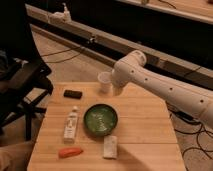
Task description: Place the ceramic cup in the ceramic bowl
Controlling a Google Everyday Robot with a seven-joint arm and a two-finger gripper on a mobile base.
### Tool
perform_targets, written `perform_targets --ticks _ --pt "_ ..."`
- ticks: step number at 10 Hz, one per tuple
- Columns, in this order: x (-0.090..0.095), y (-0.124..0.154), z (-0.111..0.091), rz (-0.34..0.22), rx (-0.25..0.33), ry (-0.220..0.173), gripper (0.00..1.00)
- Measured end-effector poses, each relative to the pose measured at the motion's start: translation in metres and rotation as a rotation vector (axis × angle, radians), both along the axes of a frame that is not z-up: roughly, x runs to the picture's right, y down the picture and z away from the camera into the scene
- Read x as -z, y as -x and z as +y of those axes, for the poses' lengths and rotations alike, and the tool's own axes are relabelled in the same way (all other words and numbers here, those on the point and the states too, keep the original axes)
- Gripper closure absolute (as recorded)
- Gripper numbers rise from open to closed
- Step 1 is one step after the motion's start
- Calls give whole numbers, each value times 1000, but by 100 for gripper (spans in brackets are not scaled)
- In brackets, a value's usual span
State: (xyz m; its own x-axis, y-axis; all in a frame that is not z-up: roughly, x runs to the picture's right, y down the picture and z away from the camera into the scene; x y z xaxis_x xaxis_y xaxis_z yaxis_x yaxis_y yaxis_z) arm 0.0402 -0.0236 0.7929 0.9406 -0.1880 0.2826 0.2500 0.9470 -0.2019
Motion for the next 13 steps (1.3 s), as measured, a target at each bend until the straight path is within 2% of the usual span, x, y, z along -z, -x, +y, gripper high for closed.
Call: perform_targets --ticks 1,5,7,8,11,13 --pt "-4 10 -6 -6 4 -12 35" --pt "-4 10 -6 -3 1 -11 35" --pt "-14 4 -10 5 -12 -10 35" --pt "-26 3 -18 6 -14 -15 35" --pt "-81 12 -46 3 -1 -37 35" --pt "-101 16 -53 -8 -9 -34 35"
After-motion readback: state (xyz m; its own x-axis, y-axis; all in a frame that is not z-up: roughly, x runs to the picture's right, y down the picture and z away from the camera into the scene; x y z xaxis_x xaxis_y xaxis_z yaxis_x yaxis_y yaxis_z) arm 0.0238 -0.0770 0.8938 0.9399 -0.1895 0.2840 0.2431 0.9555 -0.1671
